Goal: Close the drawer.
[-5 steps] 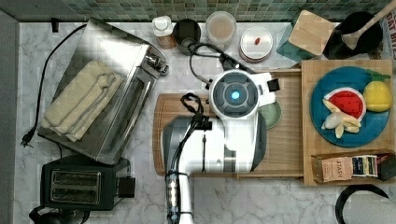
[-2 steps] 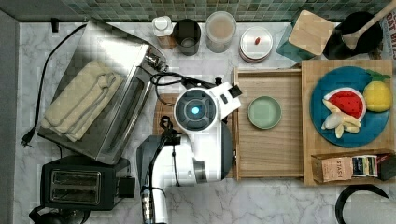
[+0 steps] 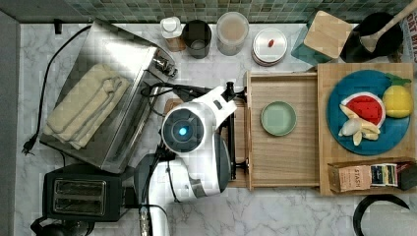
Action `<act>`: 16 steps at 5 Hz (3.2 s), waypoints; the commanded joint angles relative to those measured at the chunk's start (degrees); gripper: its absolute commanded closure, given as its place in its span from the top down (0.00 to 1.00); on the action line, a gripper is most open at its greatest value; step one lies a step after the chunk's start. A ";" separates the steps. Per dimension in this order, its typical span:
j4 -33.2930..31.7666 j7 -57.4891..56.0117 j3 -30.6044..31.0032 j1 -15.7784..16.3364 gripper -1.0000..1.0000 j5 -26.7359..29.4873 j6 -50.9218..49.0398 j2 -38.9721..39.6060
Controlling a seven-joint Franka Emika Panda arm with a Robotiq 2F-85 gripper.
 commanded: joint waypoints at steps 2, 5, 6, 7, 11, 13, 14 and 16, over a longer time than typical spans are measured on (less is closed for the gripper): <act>5.92 -0.94 5.69 -0.69 0.00 -9.23 -7.37 10.25; 3.05 -4.11 1.45 -1.46 0.00 -9.42 -2.40 10.69; 2.25 -2.99 0.08 -1.72 0.00 -9.04 -1.82 10.13; 2.49 -4.91 -0.90 -2.64 0.00 -6.99 -3.22 10.38; 4.29 -17.91 -6.75 -11.98 0.00 -6.16 -5.49 9.32; 9.44 -27.02 -11.33 -18.74 0.00 -2.61 -5.22 12.52; 10.59 -31.06 -13.41 -21.40 0.00 -2.10 -2.78 13.15; 13.63 -44.07 -16.83 -26.32 0.00 2.84 3.02 15.96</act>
